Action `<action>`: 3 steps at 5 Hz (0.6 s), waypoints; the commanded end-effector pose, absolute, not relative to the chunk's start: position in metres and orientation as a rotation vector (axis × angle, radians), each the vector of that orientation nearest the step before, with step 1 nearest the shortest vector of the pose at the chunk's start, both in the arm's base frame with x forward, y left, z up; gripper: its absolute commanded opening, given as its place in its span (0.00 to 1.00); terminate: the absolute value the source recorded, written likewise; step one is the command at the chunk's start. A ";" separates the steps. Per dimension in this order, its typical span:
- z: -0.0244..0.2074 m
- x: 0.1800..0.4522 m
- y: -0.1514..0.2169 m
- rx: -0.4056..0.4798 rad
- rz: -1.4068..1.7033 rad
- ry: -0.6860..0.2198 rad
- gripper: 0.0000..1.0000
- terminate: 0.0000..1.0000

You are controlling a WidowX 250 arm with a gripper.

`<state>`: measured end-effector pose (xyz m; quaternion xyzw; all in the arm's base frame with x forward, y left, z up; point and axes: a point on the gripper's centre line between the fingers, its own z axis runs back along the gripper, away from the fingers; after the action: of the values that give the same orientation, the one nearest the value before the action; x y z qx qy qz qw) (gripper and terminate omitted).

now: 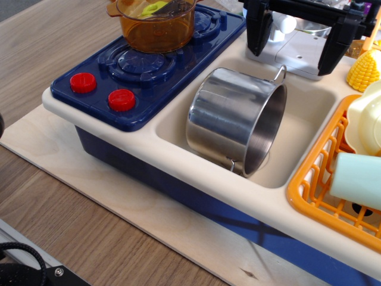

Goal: Flip pot upright which is in sink

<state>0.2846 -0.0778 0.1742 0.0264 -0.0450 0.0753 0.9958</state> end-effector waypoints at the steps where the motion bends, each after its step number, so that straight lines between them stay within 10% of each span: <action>1: 0.174 0.285 -0.078 0.053 0.151 -0.090 1.00 0.00; 3: 0.155 0.281 -0.072 0.351 0.004 -0.203 1.00 0.00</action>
<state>0.2760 -0.0663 0.1340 0.2097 -0.0867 -0.0255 0.9736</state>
